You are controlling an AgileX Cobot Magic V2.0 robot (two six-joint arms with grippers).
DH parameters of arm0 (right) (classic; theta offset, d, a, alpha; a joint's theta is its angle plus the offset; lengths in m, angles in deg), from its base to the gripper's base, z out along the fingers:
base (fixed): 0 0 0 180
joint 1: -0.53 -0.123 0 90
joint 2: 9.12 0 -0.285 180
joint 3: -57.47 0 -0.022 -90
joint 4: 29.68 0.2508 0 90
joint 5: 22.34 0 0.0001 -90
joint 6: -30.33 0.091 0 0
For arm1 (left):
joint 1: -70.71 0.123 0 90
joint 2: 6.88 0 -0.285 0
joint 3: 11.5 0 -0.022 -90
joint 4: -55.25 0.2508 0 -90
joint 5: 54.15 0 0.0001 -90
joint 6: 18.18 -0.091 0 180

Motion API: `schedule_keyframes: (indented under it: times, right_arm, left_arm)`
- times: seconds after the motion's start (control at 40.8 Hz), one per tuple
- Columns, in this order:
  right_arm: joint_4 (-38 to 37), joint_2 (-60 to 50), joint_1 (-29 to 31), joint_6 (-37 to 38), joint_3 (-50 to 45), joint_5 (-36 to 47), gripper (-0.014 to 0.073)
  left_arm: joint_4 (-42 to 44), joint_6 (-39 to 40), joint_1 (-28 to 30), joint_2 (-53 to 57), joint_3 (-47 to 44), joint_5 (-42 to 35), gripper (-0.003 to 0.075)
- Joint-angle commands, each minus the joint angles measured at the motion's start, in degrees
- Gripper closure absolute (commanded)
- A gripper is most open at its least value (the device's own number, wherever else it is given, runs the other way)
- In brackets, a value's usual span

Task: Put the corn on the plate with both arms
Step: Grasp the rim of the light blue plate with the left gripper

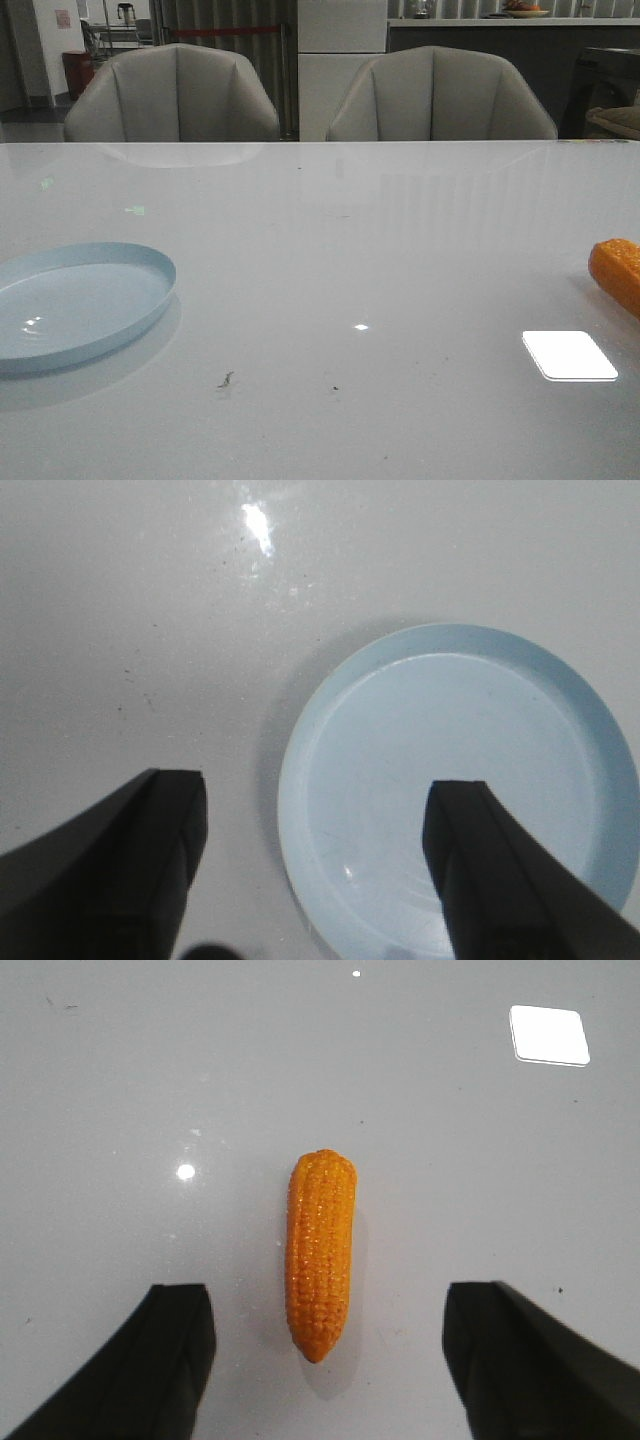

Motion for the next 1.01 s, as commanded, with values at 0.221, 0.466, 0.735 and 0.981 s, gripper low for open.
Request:
schedule_keyframes:
  times: [0.221, 0.466, 0.735, 0.981]
  right_arm:
    - [-1.1, -0.1, 0.3, -0.5, 2.1, 3.8, 0.0011]
    - [-1.1, -0.1, 0.3, -0.5, 2.1, 3.9, 0.0011]
    - [-1.1, -0.1, 0.3, -0.5, 2.1, 4.3, 0.0011]
    - [-1.1, -0.1, 0.3, -0.5, 2.1, 4.2, 0.0011]
  left_arm:
    - [-1.7, 2.7, 0.0, -12.5, 5.9, 0.7, 0.0212]
    - [-1.7, 2.7, 0.0, -17.0, 5.9, 0.7, 0.0212]
    - [-1.7, 2.7, 0.0, -18.8, 5.9, 1.0, 0.0419]
    - [-1.7, 2.7, 0.0, -20.1, 5.9, 1.5, 0.0640]
